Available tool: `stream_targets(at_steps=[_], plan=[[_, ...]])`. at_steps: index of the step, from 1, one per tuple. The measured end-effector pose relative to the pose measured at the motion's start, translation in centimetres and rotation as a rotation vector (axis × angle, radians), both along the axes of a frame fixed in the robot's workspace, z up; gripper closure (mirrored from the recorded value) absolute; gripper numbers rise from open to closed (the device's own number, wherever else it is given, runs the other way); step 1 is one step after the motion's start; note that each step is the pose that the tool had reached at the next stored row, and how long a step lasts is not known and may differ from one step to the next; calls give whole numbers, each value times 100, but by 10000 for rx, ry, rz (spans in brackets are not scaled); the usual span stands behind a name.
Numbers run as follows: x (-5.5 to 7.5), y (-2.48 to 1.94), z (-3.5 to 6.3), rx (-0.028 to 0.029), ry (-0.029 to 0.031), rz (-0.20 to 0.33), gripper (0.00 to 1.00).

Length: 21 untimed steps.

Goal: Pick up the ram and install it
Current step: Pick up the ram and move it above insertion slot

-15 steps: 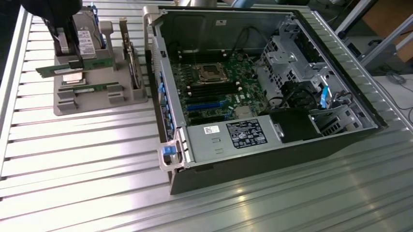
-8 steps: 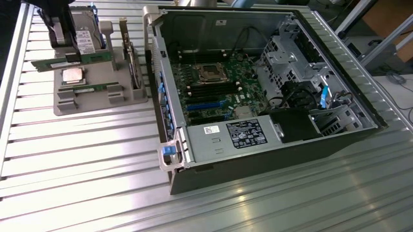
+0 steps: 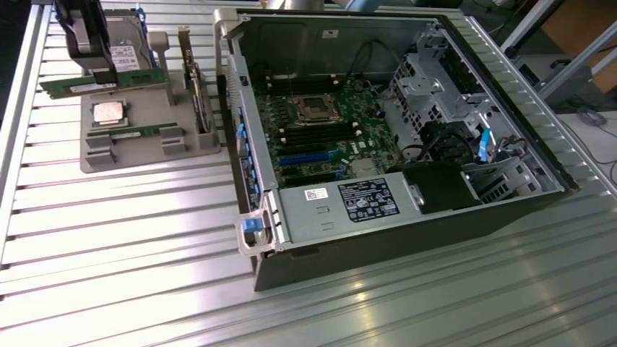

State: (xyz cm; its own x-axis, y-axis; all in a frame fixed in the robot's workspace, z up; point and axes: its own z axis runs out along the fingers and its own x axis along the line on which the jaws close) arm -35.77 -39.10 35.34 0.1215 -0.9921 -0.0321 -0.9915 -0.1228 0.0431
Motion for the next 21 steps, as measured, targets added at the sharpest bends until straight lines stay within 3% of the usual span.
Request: stream_targets(at_steps=[4,13,21], plan=[[0,0,130,3,0,0,87],[18,-1,231,5,0,-22,87],[286,0,232,5,80,-89,87]])
